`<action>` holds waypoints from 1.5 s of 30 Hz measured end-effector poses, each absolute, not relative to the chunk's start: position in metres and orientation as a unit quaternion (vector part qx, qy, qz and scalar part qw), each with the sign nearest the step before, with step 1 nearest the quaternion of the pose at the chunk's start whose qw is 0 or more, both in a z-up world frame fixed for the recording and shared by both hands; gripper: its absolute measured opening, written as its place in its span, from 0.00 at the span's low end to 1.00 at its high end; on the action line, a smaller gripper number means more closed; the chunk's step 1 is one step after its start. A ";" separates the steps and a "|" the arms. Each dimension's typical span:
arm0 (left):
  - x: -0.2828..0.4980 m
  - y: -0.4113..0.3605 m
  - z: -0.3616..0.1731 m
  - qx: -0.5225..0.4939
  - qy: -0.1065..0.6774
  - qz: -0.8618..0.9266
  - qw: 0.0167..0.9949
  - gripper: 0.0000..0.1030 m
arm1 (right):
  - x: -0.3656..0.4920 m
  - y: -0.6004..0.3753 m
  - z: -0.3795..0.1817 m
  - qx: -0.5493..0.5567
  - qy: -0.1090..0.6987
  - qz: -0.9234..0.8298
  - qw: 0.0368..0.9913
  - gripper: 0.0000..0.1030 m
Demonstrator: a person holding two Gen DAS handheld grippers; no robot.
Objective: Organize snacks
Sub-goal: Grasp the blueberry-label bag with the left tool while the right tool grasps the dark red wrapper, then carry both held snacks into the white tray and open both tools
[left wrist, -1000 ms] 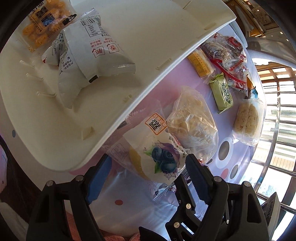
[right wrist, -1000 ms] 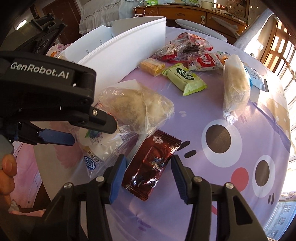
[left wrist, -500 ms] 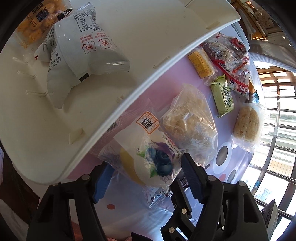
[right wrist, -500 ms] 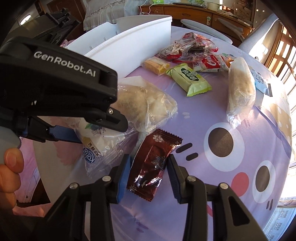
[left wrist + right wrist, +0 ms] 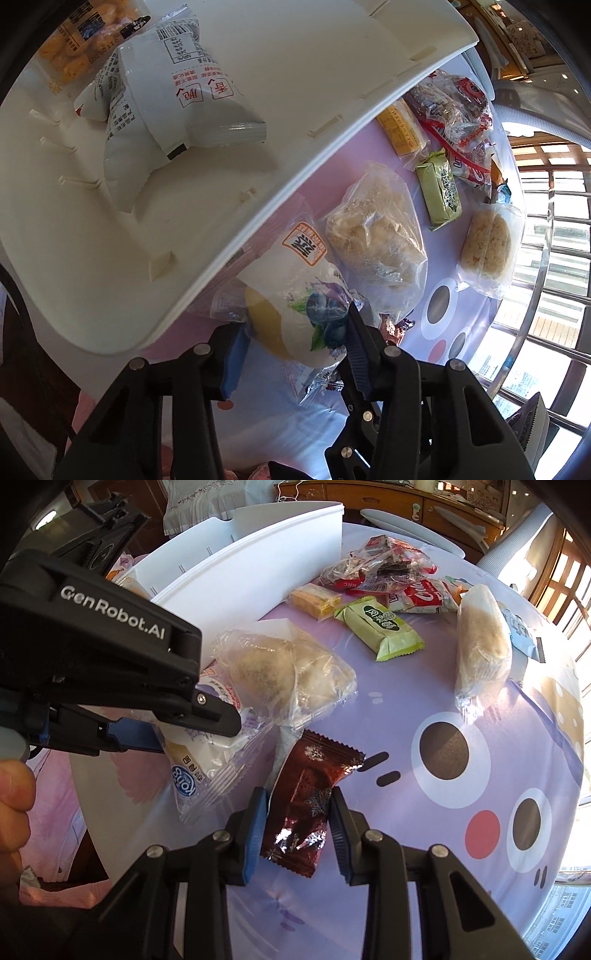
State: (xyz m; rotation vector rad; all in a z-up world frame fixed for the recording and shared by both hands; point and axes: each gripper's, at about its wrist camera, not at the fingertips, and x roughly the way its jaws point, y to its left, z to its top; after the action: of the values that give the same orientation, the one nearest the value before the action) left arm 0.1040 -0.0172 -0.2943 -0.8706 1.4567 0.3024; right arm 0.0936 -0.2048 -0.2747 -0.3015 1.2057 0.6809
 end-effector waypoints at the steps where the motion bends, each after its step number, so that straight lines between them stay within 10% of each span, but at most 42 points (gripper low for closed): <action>1: 0.103 -0.017 -0.294 -0.385 0.642 0.132 0.650 0.44 | 0.093 -0.206 -0.274 -0.137 0.556 0.310 0.759 0.32; 22: 0.079 -0.045 -0.251 -0.357 0.678 0.063 0.640 0.44 | 0.082 -0.251 -0.237 -0.120 0.552 0.249 0.787 0.31; 45: 0.094 -0.030 -0.085 -0.190 0.601 -0.083 0.772 0.44 | 0.084 -0.251 -0.133 -0.067 0.463 0.195 0.862 0.31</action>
State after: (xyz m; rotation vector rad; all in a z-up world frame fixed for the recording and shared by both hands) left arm 0.0943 -0.0295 -0.0853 -0.4126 1.3036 -0.1800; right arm 0.0841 -0.2509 -0.1328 -0.1403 0.9717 0.4092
